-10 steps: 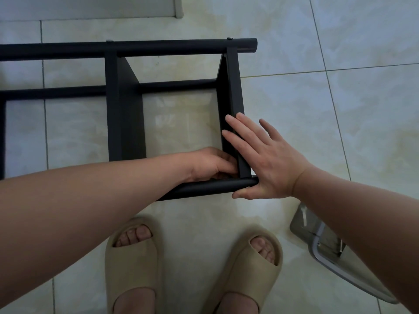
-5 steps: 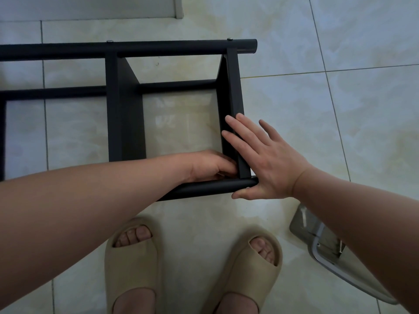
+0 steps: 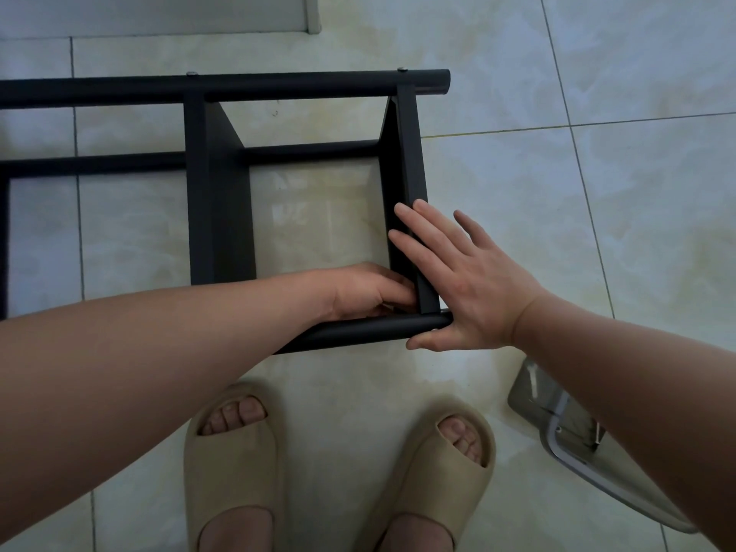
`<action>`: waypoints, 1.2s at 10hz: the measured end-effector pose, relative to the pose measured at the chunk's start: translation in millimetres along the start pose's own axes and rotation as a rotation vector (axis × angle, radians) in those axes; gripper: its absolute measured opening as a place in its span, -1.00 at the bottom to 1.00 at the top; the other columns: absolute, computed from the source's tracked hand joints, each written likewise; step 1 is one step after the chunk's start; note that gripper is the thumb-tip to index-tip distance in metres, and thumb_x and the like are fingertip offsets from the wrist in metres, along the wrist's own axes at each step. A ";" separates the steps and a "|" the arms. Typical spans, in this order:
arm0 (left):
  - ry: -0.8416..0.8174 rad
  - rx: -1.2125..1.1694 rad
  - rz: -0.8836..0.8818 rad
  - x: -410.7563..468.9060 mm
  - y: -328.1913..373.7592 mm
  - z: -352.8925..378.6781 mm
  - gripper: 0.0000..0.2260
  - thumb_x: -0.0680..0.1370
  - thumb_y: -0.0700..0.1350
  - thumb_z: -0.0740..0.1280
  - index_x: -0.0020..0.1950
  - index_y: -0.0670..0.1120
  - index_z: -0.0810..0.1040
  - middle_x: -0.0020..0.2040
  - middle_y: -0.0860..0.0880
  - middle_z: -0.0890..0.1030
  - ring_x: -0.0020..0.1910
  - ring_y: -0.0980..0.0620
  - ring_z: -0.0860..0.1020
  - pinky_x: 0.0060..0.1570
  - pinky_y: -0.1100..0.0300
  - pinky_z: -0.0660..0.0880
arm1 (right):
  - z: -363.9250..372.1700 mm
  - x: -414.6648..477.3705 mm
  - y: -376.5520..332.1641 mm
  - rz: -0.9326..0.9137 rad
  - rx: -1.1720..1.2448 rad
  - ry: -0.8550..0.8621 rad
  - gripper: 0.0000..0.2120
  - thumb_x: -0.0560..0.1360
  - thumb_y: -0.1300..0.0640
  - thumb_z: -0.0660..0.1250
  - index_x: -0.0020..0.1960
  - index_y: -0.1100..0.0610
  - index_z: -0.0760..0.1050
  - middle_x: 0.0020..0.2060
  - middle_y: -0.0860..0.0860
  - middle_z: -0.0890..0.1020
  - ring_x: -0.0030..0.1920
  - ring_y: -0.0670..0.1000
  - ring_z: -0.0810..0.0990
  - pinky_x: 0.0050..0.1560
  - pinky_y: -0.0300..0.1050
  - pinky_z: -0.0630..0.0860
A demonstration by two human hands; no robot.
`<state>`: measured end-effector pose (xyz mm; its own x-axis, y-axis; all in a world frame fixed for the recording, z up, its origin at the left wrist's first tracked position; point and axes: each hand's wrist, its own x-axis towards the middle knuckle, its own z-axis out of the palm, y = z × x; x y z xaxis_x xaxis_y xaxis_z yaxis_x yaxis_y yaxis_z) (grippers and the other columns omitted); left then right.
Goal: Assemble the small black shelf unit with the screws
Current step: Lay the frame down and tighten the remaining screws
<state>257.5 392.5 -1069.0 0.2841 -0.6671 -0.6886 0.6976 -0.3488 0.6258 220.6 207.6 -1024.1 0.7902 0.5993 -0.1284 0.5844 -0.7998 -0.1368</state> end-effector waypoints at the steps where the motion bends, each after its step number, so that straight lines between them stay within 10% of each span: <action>1: 0.056 0.042 0.002 0.4 -0.9 -0.6 -0.88 0.56 -0.32 0.32 -0.14 -0.18 0.61 -0.19 -0.18 0.60 -0.15 -0.12 0.55 -0.02 0.03 0.45 | -0.2 -0.1 -0.1 -0.002 -0.003 0.001 0.10 0.38 -0.55 0.16 0.60 0.25 0.19 0.63 0.17 0.09 0.63 0.18 0.03 0.48 0.37 0.22; 3: -0.080 -0.084 0.003 1.2 -5.3 -6.5 -0.61 0.58 -0.40 0.24 -0.28 -0.06 0.71 -0.28 -0.04 0.66 -0.28 0.05 0.64 -0.16 0.22 0.56 | 0.2 0.0 0.0 -0.004 -0.005 0.006 0.10 0.38 -0.55 0.17 0.60 0.25 0.19 0.63 0.17 0.09 0.63 0.18 0.03 0.47 0.37 0.23; 7: 0.038 0.018 0.023 3.2 -3.5 -2.0 -0.93 0.37 -0.19 0.40 -0.17 -0.14 0.63 -0.15 -0.20 0.57 -0.09 -0.15 0.53 0.03 -0.02 0.42 | 1.0 0.1 0.2 -0.008 -0.003 0.021 0.09 0.39 -0.55 0.16 0.60 0.25 0.19 0.62 0.18 0.10 0.63 0.18 0.04 0.47 0.36 0.23; 12: -0.059 -0.088 0.033 6.6 -8.8 -7.2 -0.79 0.53 -0.35 0.29 -0.16 -0.15 0.69 -0.24 -0.09 0.66 -0.24 0.01 0.65 -0.12 0.17 0.58 | 1.3 -0.2 0.6 -0.008 -0.004 0.020 0.09 0.38 -0.55 0.16 0.60 0.24 0.18 0.62 0.18 0.09 0.63 0.18 0.04 0.47 0.36 0.24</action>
<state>258.0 395.9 -1081.6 0.2700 -0.7158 -0.6440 0.7445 -0.2689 0.6111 220.5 207.0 -1025.5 0.7893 0.6045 -0.1075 0.5911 -0.7955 -0.1336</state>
